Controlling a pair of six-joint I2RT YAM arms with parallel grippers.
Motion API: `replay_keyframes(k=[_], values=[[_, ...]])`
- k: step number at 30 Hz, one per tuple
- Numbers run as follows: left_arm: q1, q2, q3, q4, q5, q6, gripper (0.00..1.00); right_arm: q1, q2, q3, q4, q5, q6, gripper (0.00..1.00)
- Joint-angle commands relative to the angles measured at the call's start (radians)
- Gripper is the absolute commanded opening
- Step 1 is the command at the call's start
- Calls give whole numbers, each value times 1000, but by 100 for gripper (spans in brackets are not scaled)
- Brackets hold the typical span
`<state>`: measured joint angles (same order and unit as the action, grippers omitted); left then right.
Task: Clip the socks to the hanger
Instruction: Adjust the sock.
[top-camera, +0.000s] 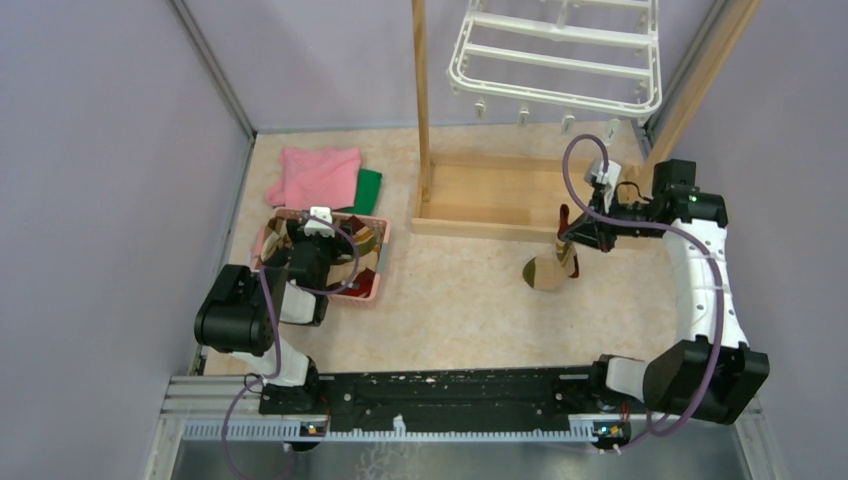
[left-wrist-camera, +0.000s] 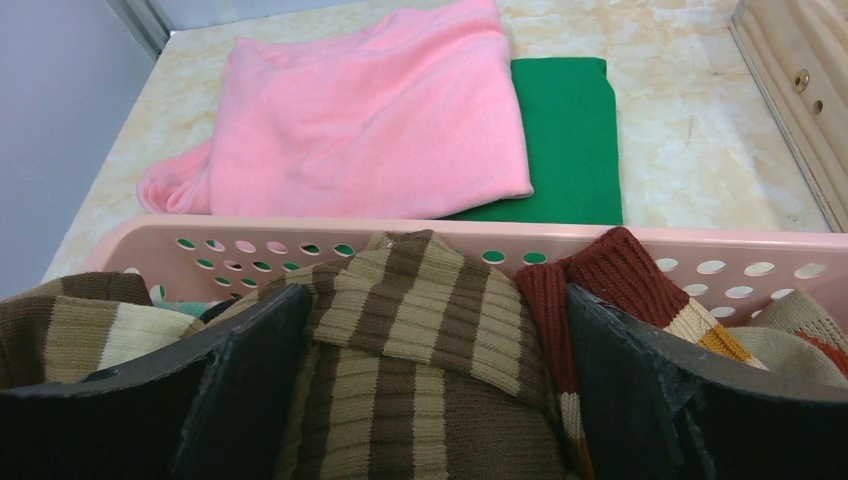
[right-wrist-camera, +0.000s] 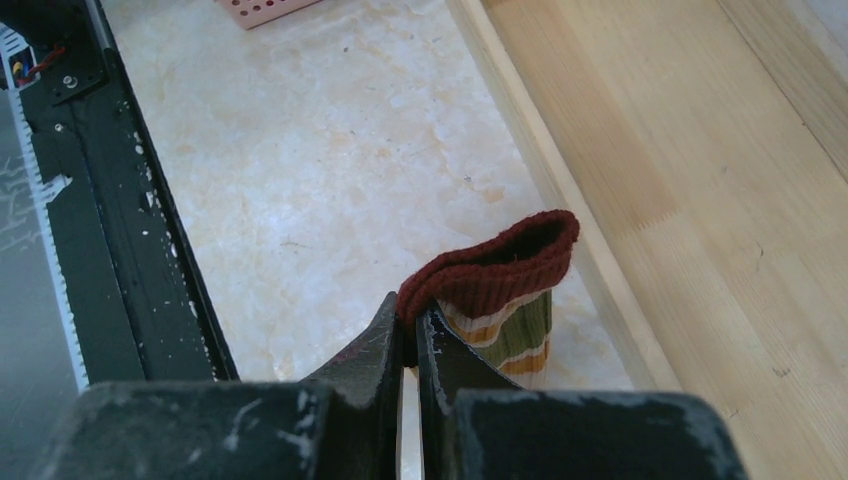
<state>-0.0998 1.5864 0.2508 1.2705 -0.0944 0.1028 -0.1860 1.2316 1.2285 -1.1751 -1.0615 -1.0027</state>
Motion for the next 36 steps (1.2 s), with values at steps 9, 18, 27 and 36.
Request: replay_keyframes(k=[9, 18, 27, 36], values=[[8, -2, 7, -36, -2, -22, 99, 72, -85, -22, 40, -5, 2, 0], [8, -2, 7, -36, -2, -22, 99, 79, -90, -36, 52, -9, 10, 0], [8, -3, 7, -36, -2, -22, 99, 88, -84, -40, 55, -7, 10, 0], [8, -2, 7, -36, -2, -21, 99, 88, -82, -42, 55, -6, 9, 0]])
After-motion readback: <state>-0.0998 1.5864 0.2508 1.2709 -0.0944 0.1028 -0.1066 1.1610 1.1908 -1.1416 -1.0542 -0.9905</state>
